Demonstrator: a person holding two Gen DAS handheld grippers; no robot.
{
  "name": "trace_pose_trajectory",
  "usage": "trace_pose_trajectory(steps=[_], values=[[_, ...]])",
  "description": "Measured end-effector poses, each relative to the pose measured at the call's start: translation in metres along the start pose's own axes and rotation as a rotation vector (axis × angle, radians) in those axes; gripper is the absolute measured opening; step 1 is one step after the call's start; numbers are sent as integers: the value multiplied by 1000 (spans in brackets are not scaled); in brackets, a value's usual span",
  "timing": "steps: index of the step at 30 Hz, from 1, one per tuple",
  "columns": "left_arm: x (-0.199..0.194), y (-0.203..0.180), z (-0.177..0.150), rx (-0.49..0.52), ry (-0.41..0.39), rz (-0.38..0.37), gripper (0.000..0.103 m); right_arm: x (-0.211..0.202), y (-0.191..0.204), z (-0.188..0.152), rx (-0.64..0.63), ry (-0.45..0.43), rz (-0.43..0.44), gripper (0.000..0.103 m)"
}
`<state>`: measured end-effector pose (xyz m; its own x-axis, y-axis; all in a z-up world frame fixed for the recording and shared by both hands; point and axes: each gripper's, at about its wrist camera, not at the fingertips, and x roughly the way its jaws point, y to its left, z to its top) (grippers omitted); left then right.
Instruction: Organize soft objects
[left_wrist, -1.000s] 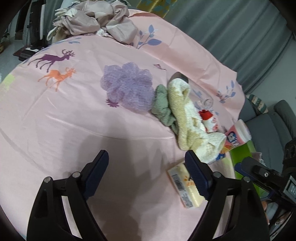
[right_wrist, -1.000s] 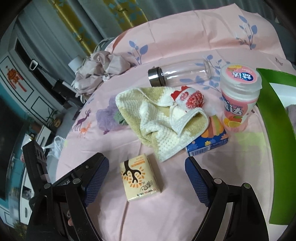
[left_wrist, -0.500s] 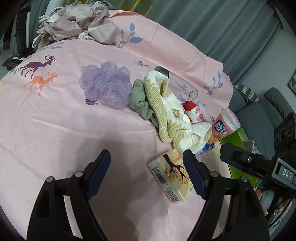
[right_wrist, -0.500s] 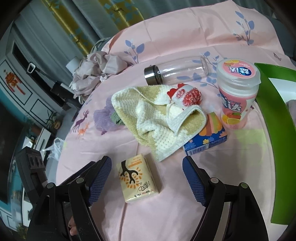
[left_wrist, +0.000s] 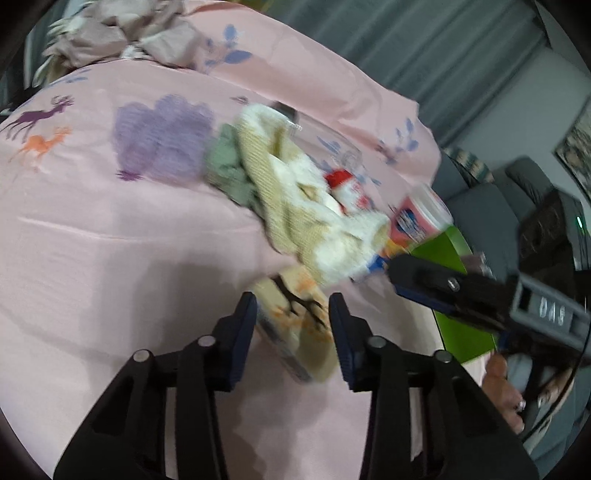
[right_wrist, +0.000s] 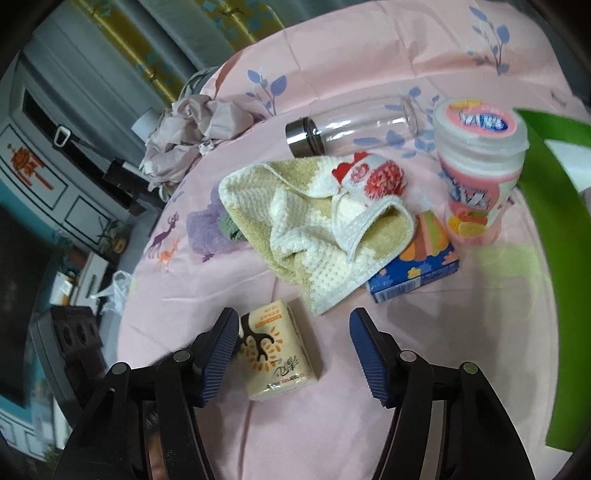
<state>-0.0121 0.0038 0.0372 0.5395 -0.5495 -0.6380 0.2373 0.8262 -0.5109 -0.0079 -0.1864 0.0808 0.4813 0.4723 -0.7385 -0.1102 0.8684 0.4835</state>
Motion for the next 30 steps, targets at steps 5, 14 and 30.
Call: trace_pose_trajectory(steps=[5, 14, 30], values=[[14, -16, -9, 68, 46, 3, 35, 16, -4, -2, 31, 58, 46, 65], [32, -12, -13, 31, 85, 7, 37, 57, -7, -10, 31, 163, 24, 65], [-22, -84, 2, 271, -211, 12, 34, -39, 28, -1, -139, -123, 16, 55]])
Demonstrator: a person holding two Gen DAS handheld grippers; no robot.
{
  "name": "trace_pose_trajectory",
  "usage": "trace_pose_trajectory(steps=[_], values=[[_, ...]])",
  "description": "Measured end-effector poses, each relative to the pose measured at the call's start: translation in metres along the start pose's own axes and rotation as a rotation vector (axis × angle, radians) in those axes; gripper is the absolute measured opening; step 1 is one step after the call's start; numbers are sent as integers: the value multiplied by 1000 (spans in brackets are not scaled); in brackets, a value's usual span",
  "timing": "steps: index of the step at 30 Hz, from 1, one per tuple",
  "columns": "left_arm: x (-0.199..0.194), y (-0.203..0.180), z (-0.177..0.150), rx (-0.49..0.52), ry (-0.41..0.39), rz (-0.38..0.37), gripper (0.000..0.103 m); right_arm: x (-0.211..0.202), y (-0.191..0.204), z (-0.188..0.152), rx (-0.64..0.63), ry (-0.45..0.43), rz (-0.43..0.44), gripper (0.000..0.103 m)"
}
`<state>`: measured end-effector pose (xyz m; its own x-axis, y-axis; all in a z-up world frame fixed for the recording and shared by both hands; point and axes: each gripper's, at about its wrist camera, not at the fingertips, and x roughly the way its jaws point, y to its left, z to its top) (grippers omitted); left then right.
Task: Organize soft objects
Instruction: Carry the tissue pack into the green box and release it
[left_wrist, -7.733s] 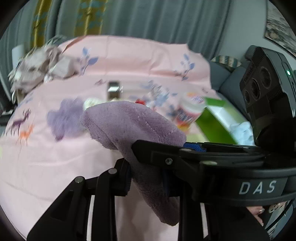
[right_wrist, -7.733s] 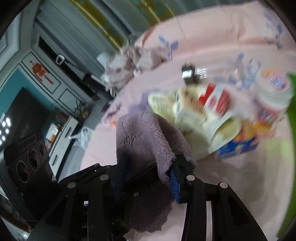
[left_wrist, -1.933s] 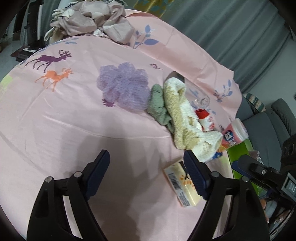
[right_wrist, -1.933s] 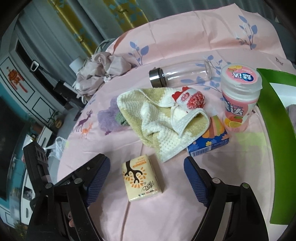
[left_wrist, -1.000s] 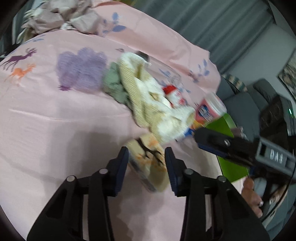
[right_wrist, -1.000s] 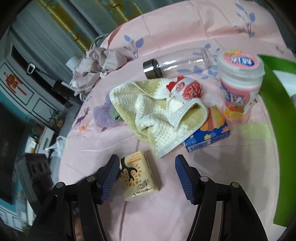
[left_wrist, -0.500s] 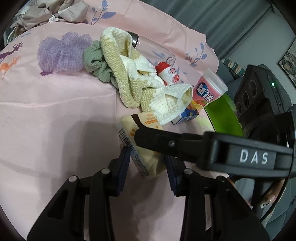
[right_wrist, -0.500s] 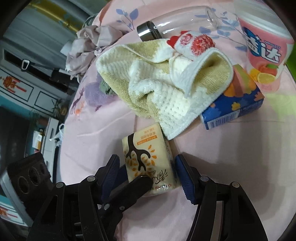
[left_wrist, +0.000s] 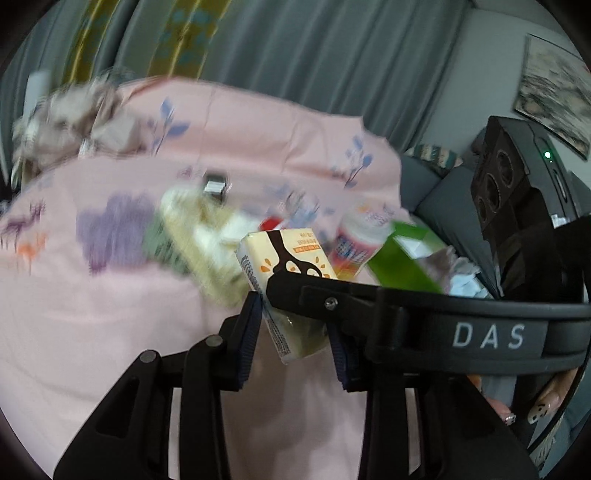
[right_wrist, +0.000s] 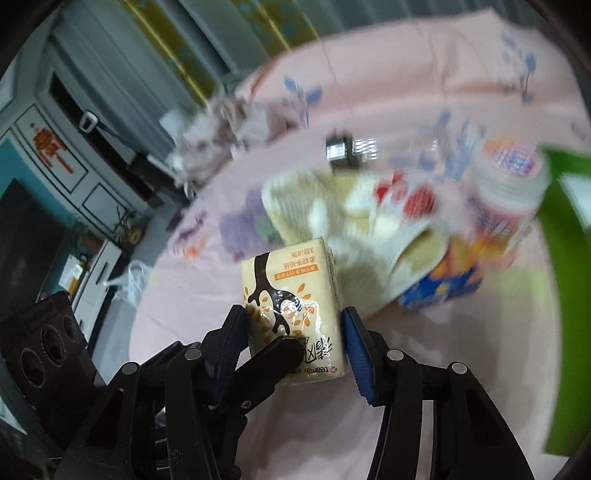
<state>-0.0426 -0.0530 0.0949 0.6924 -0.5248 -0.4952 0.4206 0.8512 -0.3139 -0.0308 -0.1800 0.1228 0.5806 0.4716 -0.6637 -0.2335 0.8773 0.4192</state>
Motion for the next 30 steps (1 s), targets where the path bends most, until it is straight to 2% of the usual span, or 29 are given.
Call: trace_pose_trajectory(steps=[6, 12, 16, 21, 30], values=[[2, -54, 24, 98, -80, -26, 34, -52, -26, 11, 49, -155, 12, 55], [28, -101, 34, 182, -74, -75, 34, -89, -77, 14, 153, -252, -9, 55], [55, -131, 39, 254, -51, -85, 34, -102, -113, 11, 245, -305, -9, 55], [93, -161, 40, 305, 23, -113, 34, -109, -161, 5, 394, -328, -2, 55], [133, -204, 39, 383, 107, -168, 34, -127, -216, -9, 565, -385, -16, 54]])
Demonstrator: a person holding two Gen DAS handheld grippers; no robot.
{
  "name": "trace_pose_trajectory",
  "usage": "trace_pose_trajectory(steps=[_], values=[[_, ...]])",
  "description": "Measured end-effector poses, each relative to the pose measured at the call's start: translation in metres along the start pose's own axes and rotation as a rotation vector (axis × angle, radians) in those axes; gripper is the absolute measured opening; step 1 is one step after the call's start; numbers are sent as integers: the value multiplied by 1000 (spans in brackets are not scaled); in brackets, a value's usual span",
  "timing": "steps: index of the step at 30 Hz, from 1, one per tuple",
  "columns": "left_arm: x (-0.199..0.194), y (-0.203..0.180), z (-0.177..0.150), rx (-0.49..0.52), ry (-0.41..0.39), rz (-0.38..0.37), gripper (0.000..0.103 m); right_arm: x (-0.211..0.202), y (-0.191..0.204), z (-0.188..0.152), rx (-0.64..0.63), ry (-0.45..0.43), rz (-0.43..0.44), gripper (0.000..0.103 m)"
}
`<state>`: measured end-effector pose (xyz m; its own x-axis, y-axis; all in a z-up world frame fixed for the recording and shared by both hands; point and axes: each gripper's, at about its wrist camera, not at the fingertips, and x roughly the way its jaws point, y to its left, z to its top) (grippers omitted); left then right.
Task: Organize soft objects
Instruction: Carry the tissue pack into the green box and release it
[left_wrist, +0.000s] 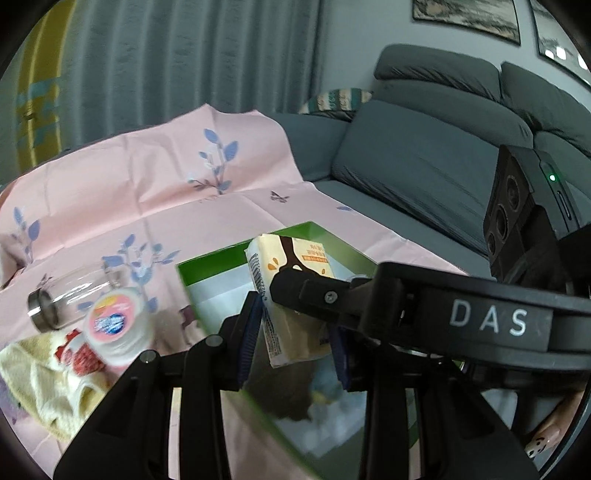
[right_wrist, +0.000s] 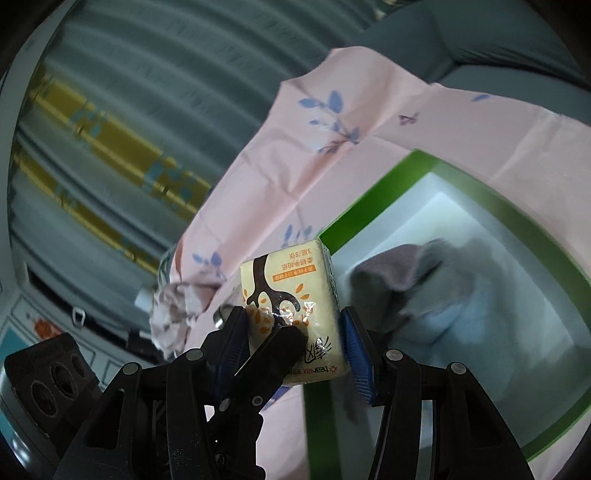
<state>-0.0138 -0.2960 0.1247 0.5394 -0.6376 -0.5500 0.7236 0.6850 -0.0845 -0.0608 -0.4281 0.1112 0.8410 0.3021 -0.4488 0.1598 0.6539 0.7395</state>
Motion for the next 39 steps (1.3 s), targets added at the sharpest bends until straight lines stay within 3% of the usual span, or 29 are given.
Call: trace_pose_trajectory(steps=[11, 15, 17, 18, 21, 24, 26, 28, 33, 35, 37, 39], values=[[45, -10, 5, -22, 125, -66, 34, 1, -37, 12, 139, -47, -100, 51], [50, -12, 7, -27, 137, -42, 37, -1, -41, 13, 156, -68, -114, 49], [54, -6, 8, -56, 153, 26, 34, -4, -42, 13, 156, -85, -139, 46], [55, 0, 7, -92, 163, 22, 32, -5, -43, 13, 160, -92, -132, 46], [54, 16, 6, -210, 180, -95, 34, -9, -44, 14, 162, -104, -131, 46], [45, 20, 9, -243, 159, -81, 35, -10, -43, 14, 158, -116, -149, 46], [36, 20, 12, -244, 135, -59, 41, -12, -43, 13, 156, -121, -147, 46], [24, 21, 14, -250, 117, -53, 57, -14, -40, 13, 145, -131, -151, 46], [-13, 36, 10, -274, 55, -56, 85, -20, -34, 12, 132, -165, -141, 47], [-29, 46, 6, -293, 26, -39, 88, -22, -32, 11, 133, -180, -133, 52], [-48, 60, -4, -316, 3, -19, 91, -24, -30, 9, 132, -198, -134, 67], [-62, 74, -13, -350, -7, 21, 98, -26, -26, 7, 127, -212, -140, 74]])
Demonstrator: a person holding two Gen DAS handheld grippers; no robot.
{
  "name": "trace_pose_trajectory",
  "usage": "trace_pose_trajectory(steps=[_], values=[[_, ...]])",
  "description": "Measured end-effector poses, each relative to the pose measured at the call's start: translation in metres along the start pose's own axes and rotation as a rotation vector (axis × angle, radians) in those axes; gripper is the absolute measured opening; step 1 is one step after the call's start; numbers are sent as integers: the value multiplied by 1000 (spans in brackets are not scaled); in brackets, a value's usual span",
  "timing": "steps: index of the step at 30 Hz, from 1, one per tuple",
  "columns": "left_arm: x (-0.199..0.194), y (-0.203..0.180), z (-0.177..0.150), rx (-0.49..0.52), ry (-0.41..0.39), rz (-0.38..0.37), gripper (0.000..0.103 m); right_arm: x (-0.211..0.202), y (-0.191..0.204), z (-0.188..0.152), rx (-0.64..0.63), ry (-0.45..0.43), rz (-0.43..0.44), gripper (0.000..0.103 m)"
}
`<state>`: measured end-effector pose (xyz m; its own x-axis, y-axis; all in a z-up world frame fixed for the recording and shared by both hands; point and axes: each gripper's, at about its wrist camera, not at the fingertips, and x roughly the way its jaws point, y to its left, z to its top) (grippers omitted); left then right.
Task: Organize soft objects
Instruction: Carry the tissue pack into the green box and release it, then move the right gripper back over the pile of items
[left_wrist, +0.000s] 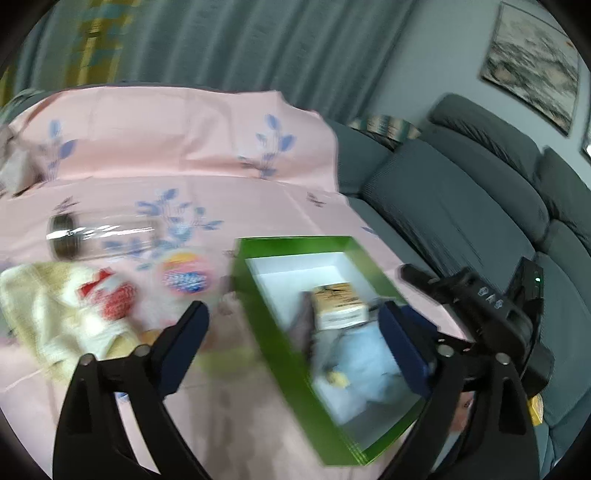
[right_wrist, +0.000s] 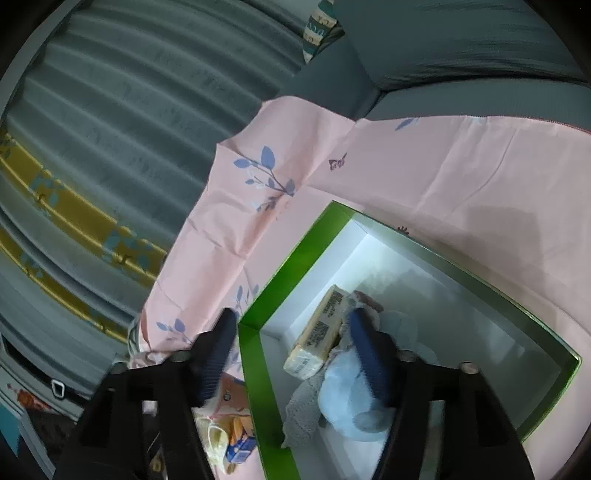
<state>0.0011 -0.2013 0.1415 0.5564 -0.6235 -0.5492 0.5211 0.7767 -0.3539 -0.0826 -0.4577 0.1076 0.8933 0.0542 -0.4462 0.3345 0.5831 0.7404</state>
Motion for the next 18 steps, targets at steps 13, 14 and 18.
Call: trace_pose_trajectory(steps=[13, 14, 18], values=[[-106, 137, -48, -223, -113, 392, 101, -11, 44, -17, -180, -69, -2, 97], [-112, 148, -53, -244, -122, 415, 101, -11, 49, -20, -202, -67, 2, 97], [-123, 191, -73, -323, -133, 479, 101, -7, 87, -42, -337, -23, 33, 97]])
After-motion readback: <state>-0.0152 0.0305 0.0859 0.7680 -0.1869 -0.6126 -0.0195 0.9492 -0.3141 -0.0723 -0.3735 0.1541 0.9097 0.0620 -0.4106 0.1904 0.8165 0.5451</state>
